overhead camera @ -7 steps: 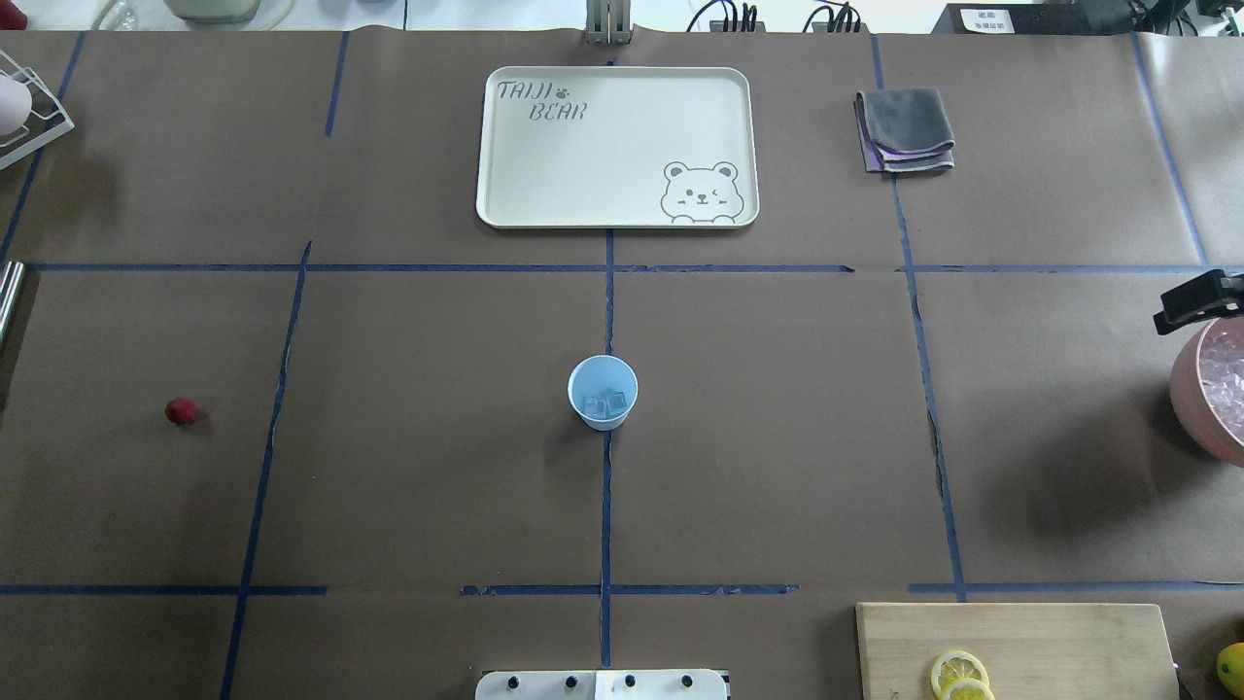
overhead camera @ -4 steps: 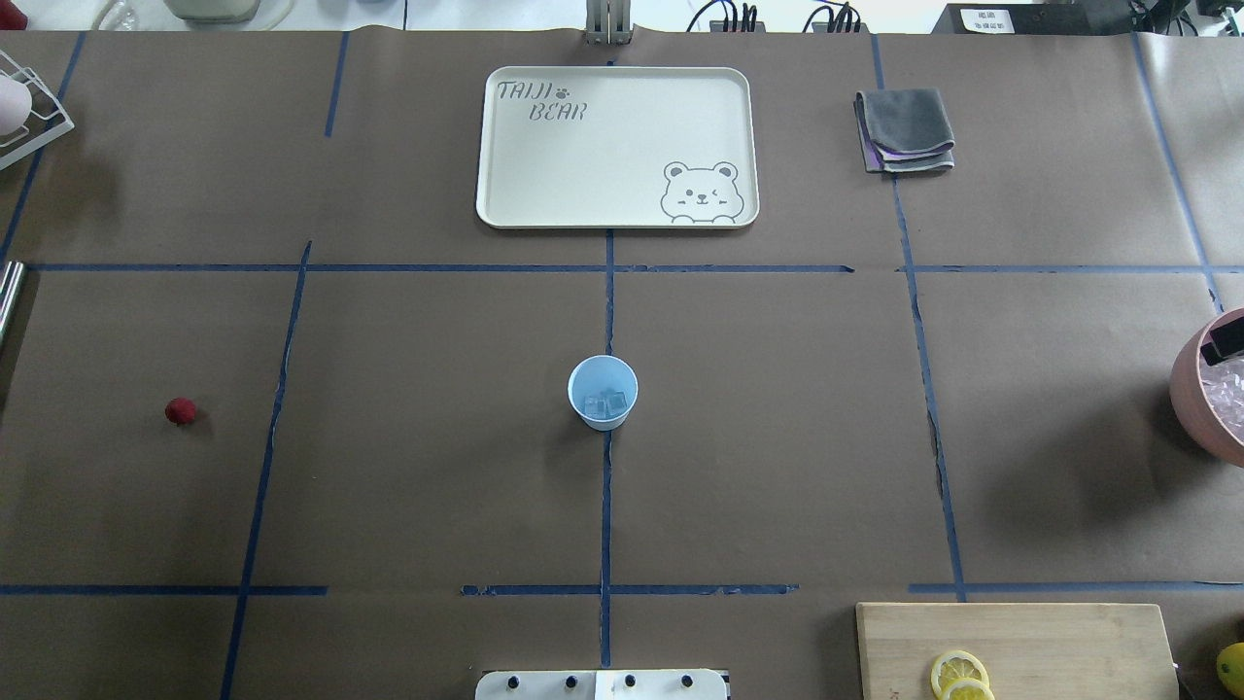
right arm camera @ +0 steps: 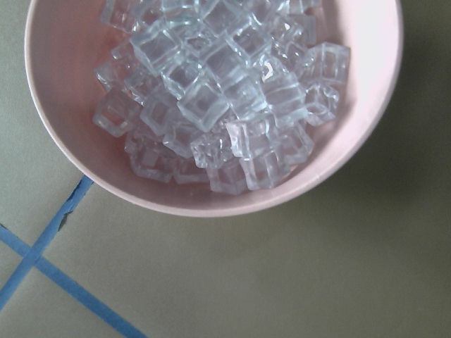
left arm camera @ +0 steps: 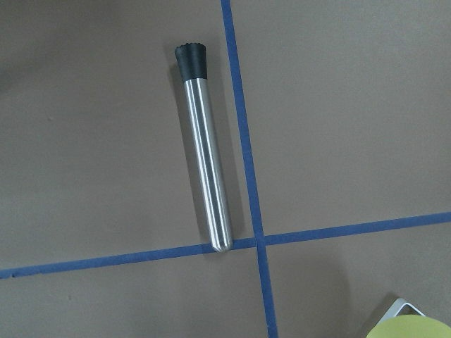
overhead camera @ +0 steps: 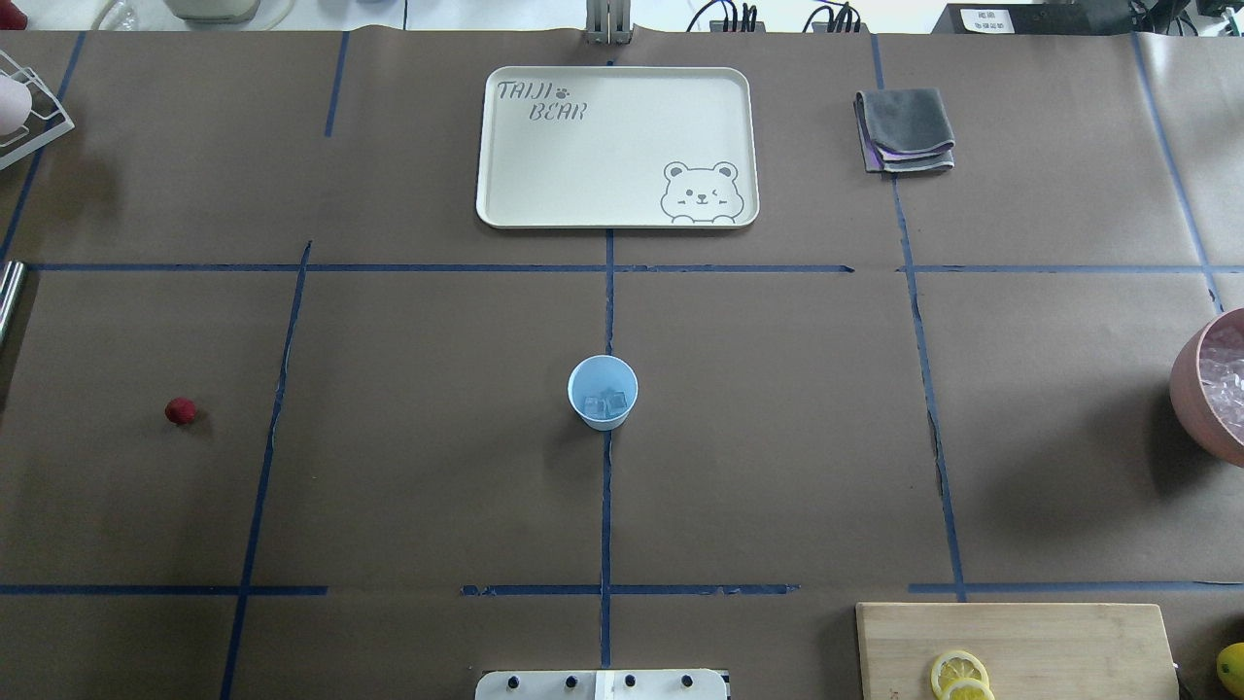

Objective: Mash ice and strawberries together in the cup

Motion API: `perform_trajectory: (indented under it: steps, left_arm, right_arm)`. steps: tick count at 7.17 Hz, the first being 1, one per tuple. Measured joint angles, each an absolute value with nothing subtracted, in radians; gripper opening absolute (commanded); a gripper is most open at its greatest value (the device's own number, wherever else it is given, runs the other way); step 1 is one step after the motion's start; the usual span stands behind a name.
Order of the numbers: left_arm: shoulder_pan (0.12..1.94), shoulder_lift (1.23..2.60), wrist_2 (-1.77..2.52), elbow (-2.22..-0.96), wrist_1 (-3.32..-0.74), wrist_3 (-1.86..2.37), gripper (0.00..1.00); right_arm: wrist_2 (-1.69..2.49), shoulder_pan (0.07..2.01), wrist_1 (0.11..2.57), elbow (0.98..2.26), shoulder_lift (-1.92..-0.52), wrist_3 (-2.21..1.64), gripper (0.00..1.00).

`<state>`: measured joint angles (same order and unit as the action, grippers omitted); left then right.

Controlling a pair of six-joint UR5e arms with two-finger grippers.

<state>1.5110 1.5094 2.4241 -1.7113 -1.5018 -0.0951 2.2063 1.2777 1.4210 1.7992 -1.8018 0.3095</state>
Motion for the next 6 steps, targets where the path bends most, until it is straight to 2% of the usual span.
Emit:
perform_trajectory:
  steps: [6]
  left_arm:
    - [1.511, 1.509, 2.425, -1.712, -1.502, -0.096, 1.0]
  right_arm:
    - [2.171, 1.275, 1.419, 1.728, -1.792, 0.47, 0.89]
